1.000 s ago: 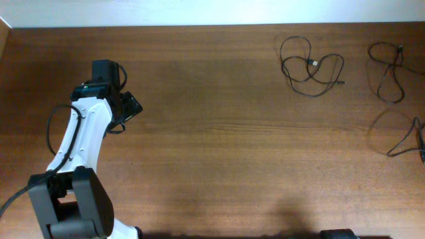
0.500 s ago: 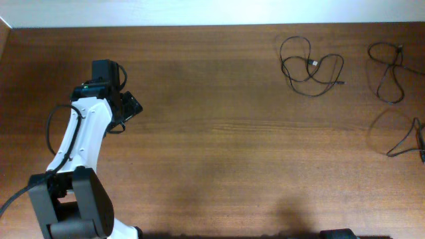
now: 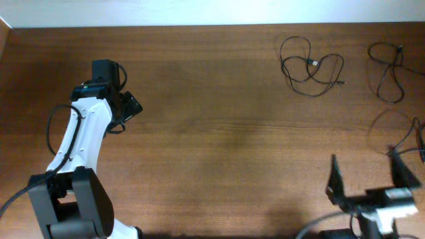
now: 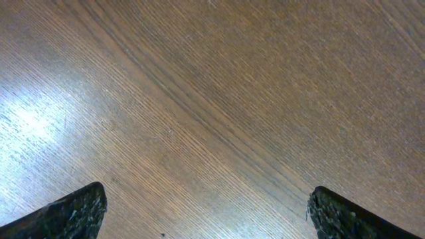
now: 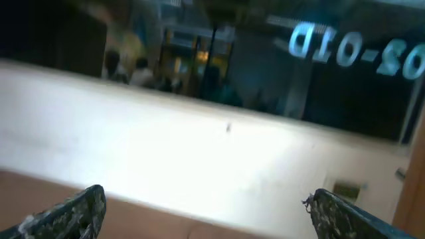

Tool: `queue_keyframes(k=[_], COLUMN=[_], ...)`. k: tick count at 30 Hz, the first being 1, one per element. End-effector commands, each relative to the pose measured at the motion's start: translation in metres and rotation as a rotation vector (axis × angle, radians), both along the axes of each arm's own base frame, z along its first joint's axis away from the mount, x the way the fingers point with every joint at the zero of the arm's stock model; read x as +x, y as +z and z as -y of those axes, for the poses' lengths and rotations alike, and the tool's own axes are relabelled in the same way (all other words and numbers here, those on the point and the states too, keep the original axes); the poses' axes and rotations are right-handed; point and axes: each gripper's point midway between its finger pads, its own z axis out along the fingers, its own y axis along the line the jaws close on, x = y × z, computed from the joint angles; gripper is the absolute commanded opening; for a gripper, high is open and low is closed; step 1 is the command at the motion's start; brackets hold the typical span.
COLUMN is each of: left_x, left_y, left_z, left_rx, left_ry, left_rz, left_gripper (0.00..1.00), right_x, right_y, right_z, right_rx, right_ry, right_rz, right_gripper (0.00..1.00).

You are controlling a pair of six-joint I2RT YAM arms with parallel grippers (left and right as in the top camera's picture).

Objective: Untangle cables

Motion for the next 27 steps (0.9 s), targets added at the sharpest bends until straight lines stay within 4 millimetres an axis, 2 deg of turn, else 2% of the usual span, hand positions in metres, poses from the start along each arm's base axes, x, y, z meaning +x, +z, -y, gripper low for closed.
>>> queue_keyframes(k=[1,4,6,18,22,25,27], left_x=[0.001,0.001,0.001,0.001,0.001,0.001,0.001], left_y=[0.008,0.009,0.009,0.009,0.008,0.008,0.009], left_z=[-0.002,-0.002,-0.002,-0.002,-0.002,-0.002,-0.002], left_rx=[0.011,0.011,0.011,0.011,0.011,0.011,0.011], left_ry=[0.012,0.012,0.012,0.012,0.012,0.012,0.012], left_rz=[0.026,0.026,0.026,0.026,0.026,0.026,0.026], left_gripper=[0.99,0.99,0.99,0.99,0.99,0.99,0.99], right_x=[0.024,0.038,0.042,0.043,0.045,0.048,0.054], right_y=[-0.047,-0.082,-0.094,-0.100,-0.101,-0.111,-0.127], right_z=[-0.005,-0.006,-0.006,-0.005,0.007,0.017,0.021], right_rx=[-0.003,-0.009,-0.011,-0.011,-0.004,0.001,0.003], right_ry=[0.020,0.020,0.019,0.013,-0.047,-0.096,-0.112], right_rz=[-0.104,-0.183,-0.210,-0.229,-0.232,-0.256,-0.282], right_gripper=[0.98,0.98,0.98,0.98,0.98,0.98,0.98])
